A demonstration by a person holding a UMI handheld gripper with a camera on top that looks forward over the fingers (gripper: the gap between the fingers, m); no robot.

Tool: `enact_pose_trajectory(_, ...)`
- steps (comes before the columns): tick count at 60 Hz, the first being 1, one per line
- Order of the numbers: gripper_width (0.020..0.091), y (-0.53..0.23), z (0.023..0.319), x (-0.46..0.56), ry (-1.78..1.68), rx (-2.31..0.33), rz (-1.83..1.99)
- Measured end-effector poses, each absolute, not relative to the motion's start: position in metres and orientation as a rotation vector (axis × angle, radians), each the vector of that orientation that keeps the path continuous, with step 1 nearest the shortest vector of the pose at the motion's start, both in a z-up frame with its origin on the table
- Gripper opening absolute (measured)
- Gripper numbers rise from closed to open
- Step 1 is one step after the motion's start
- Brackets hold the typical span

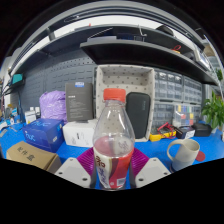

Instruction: Pour water

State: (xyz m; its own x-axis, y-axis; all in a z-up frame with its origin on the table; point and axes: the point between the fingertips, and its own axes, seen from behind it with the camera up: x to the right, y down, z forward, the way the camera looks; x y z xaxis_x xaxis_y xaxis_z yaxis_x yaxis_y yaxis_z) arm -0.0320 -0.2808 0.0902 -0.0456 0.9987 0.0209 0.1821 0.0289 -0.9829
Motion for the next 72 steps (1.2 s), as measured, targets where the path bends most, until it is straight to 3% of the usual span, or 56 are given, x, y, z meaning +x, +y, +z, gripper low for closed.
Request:
enact_pose_trajectory(1,0.0442,-0.282,0.09,-0.032,-1.391,-1.297,1.129)
enact_pose_trajectory(14,0.044,-0.276,0.09,-0.034,-1.403,-1.351,1.162)
enact_pose_trajectory(26,0.0438,-0.272,0.101,-0.031,-1.279,-1.661,1.411)
enact_pose_trajectory(41,0.0437,-0.24,0.15,-0.026,-0.807,-2.112,1.875)
enact_pose_trajectory(72,0.0435,-0.182,0.182,-0.036,0.041,-2.702,2.338)
